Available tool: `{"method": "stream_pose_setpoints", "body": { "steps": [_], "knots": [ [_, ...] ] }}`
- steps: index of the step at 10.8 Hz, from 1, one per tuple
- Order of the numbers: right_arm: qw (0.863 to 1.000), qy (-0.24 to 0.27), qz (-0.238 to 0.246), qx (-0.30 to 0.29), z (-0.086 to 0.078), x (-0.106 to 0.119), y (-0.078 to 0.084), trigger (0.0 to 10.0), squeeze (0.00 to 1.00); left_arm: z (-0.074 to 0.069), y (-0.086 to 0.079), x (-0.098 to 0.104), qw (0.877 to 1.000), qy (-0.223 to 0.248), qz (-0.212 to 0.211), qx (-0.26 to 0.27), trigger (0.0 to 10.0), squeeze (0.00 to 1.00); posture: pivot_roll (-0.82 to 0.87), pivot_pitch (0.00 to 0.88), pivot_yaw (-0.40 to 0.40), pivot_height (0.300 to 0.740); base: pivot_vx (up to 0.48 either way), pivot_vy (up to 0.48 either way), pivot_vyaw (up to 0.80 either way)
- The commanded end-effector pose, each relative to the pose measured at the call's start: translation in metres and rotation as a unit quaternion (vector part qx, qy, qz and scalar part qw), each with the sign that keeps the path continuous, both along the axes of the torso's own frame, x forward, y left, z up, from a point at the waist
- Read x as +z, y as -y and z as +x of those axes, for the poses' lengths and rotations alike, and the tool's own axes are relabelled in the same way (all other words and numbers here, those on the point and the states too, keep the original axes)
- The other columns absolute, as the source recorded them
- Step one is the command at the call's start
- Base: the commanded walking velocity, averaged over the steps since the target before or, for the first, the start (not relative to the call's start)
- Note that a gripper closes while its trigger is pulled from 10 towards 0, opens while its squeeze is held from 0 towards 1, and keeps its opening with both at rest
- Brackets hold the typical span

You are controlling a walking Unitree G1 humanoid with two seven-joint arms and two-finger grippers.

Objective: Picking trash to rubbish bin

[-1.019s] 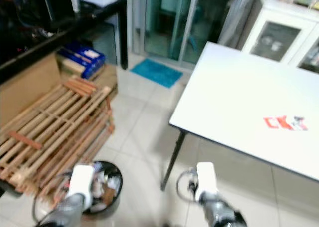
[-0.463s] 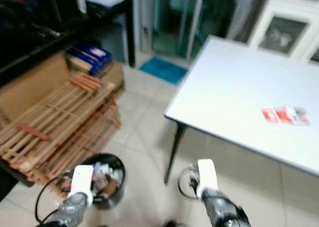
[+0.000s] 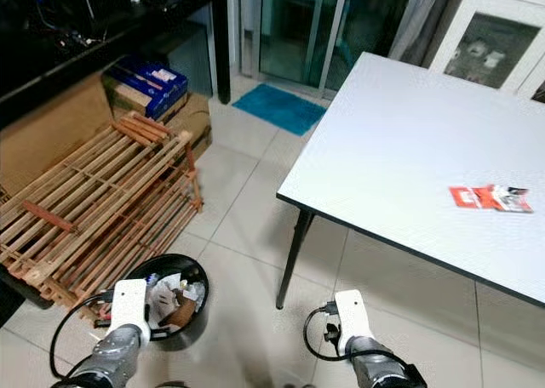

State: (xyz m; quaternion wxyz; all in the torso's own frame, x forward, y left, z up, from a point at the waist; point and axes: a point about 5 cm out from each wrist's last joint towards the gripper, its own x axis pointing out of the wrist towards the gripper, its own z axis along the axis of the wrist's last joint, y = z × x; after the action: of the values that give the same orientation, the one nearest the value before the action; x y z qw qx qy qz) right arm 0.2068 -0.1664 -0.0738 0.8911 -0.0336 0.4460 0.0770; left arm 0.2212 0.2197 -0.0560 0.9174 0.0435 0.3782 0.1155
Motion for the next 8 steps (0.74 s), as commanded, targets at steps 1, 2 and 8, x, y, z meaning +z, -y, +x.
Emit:
{"method": "stream_pose_setpoints", "body": {
  "steps": [1,2,8],
  "knots": [
    [1.000,-0.010,-0.006,-0.004,-0.0033,-0.0016,0.0054,10.0,0.00,0.0019,0.0011,0.0009,1.000,0.001,0.001,0.009,10.0,0.00,0.06,0.069,-0.108,0.740,0.000,0.000,0.00],
    [1.000,-0.009,-0.007,-0.004,-0.0031,-0.0015,0.0054,10.0,0.00,0.0025,0.0006,0.0013,1.000,0.002,0.001,0.011,10.0,0.00,0.06,0.069,-0.108,0.740,0.000,0.000,0.00],
    [1.000,-0.007,-0.004,0.000,-0.0012,-0.0007,0.0018,10.0,0.00,0.0026,0.0025,0.0007,1.000,-0.001,-0.003,0.010,10.0,0.00,0.06,0.069,-0.109,0.740,0.000,0.000,0.00]
  ]
}}
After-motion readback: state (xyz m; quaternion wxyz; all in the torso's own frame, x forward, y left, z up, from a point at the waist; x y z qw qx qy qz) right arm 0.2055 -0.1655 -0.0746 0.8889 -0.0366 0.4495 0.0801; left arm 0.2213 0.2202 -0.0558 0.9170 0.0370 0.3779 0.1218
